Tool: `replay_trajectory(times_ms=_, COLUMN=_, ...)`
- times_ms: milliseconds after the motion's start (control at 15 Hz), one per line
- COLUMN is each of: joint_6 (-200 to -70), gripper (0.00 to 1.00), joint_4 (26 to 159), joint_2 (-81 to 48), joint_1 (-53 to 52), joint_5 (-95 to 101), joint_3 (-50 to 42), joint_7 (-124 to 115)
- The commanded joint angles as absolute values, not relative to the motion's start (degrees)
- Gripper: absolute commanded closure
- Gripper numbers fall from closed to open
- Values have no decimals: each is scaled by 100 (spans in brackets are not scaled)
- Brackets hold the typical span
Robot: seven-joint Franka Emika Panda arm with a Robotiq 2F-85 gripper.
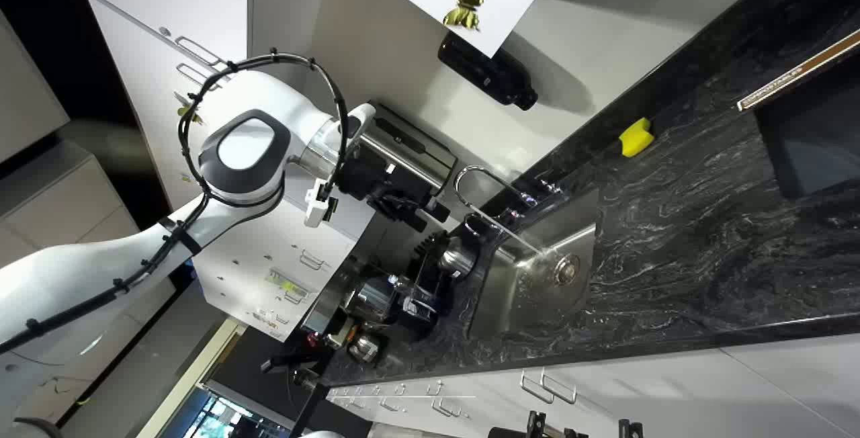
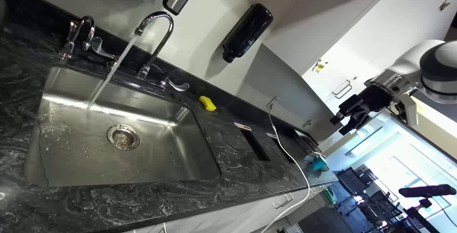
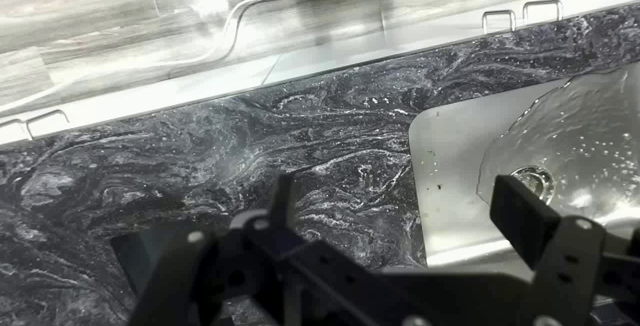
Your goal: Close the tap
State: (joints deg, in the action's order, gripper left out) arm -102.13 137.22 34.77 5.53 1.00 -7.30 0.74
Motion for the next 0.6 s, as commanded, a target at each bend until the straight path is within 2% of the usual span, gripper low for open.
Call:
replay_trajectory(times_ms=0, joint_6=-10198, gripper=0, joint_4=13707, joint_2=3469, joint_1=594, joint_5=81, joint_3=-699, joint_7=95)
replay_trajectory(times_ms=333, joint_6=-10198, gripper=0, joint_4=13707, joint_2=3469, joint_1=594, joint_5=81, joint_3=-699, joint_7=95)
replay_trajectory(times_ms=533, joint_6=-10756, gripper=0, joint_4=13737, joint_2=3262, joint_1=481, joint_5=210, joint_3=-477, joint_7=71)
